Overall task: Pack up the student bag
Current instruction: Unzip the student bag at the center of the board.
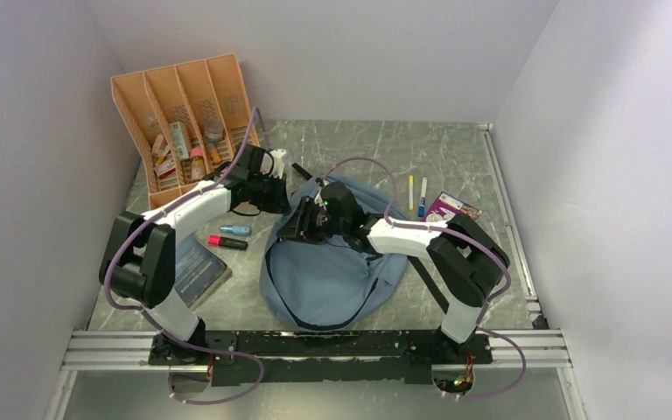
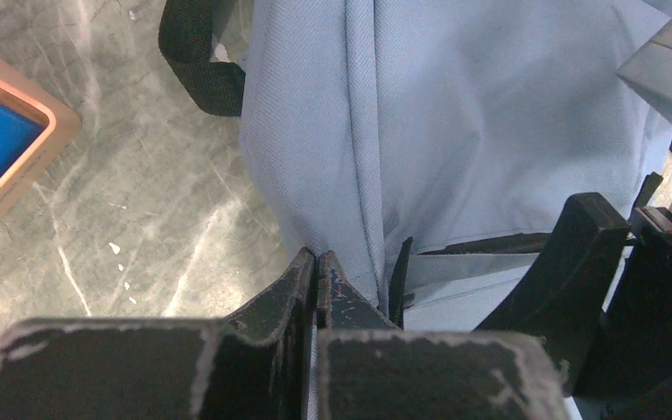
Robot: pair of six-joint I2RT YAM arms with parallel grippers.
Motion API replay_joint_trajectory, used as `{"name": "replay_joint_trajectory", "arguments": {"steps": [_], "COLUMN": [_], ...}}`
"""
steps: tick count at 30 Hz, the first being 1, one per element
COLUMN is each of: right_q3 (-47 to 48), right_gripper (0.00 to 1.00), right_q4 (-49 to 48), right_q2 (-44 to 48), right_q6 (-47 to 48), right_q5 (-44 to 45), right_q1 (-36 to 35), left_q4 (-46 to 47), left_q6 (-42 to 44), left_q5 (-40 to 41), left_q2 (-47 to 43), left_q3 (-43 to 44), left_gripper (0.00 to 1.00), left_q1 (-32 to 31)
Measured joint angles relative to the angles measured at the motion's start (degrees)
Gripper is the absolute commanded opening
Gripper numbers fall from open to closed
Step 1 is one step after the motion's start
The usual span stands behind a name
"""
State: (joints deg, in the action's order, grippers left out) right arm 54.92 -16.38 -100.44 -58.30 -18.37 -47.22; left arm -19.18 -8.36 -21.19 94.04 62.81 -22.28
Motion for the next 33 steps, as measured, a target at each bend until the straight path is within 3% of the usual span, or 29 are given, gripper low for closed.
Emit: {"name": "replay_joint_trajectory", "arguments": {"steps": [14, 28, 33], "right_q3": [0.02, -2.25, -3.3], "right_gripper": [0.0, 0.0, 0.06], "right_q4": [-3.02, -4.7, -7.41], "right_q2": [-1.62, 2.03, 2.1], "right_q6": [0.02, 9.31, 10.84], "right_q5": [-0.5, 0.59, -0.46], "right_q1": [0.0, -0.61, -0.63], "left_q4": [-0.07, -0.24, -0.57], "left_q6": [0.02, -0.02, -0.02], "left_q5": [0.0, -0.87, -1.29], "left_q2": [0.0, -0.09, -0.09], "left_q3": [-0.02, -0.02, -0.02], "left_gripper": [0.05, 0.05, 0.05], "left_q1": [0.0, 0.13, 0.26]}}
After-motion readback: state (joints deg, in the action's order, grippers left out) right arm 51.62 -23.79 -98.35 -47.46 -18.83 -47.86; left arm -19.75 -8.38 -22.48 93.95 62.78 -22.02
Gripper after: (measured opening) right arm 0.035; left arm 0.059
